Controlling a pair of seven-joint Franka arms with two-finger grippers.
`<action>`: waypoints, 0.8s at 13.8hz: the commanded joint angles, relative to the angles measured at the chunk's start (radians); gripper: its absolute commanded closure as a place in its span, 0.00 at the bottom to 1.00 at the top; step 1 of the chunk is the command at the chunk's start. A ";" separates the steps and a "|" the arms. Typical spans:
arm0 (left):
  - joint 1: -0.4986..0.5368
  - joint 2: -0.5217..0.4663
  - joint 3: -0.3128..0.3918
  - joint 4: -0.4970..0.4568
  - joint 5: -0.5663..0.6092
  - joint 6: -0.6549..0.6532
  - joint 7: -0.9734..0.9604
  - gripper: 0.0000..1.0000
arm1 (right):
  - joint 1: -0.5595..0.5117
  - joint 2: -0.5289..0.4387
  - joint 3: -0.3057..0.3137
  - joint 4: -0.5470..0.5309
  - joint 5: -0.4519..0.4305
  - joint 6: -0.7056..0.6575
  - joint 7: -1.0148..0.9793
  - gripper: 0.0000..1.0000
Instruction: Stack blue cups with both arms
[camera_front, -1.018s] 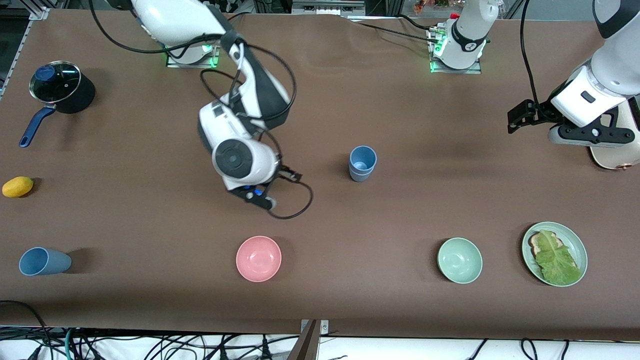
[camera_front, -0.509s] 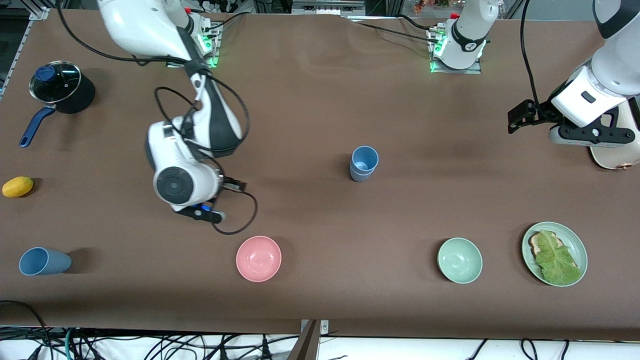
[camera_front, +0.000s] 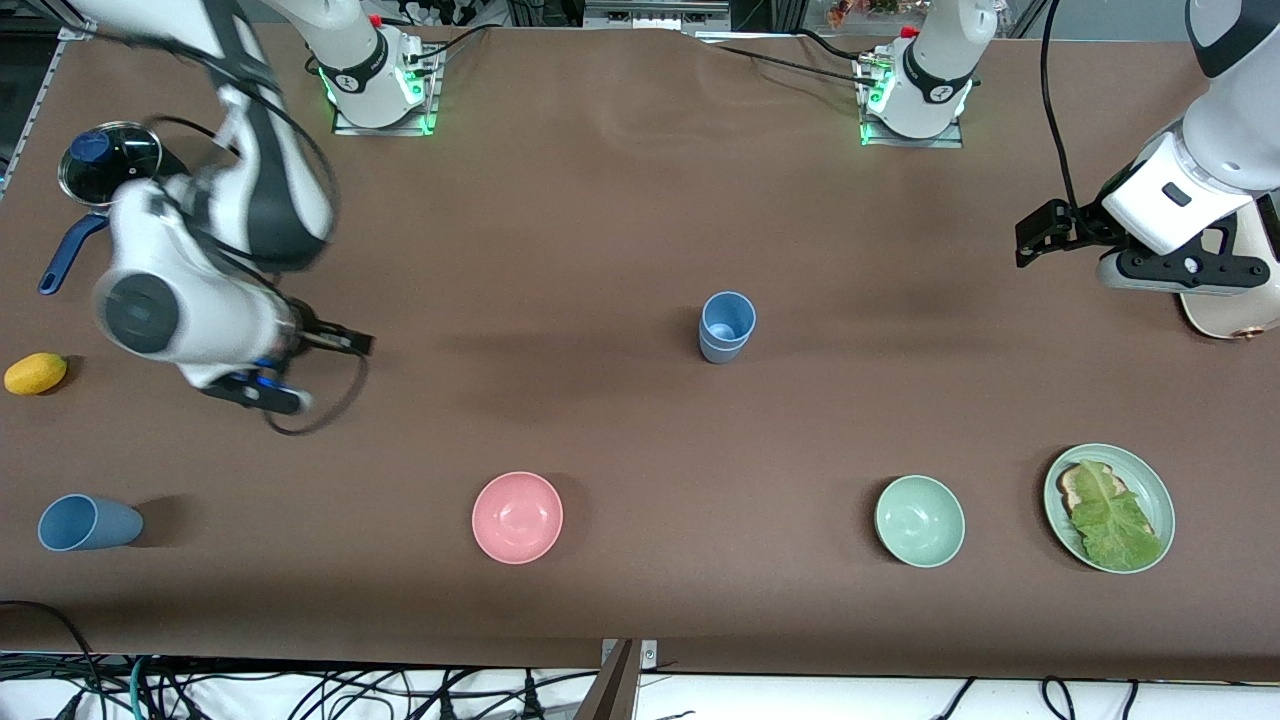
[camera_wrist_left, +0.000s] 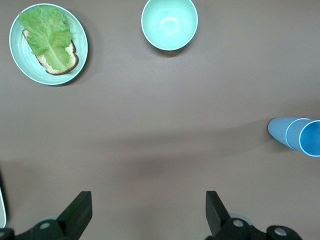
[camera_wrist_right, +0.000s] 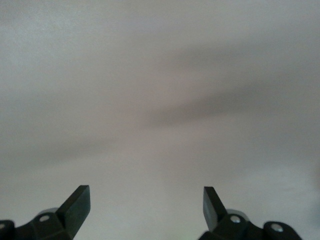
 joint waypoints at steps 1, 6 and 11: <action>0.003 -0.006 -0.001 0.000 -0.010 0.000 -0.002 0.00 | -0.089 -0.204 0.043 -0.138 -0.032 -0.027 -0.082 0.00; 0.003 -0.006 -0.001 0.000 -0.010 -0.005 -0.002 0.00 | -0.166 -0.315 0.045 -0.024 -0.058 -0.180 -0.192 0.00; 0.003 -0.006 -0.001 0.000 -0.010 -0.005 -0.002 0.00 | -0.163 -0.292 0.043 0.039 -0.042 -0.208 -0.180 0.00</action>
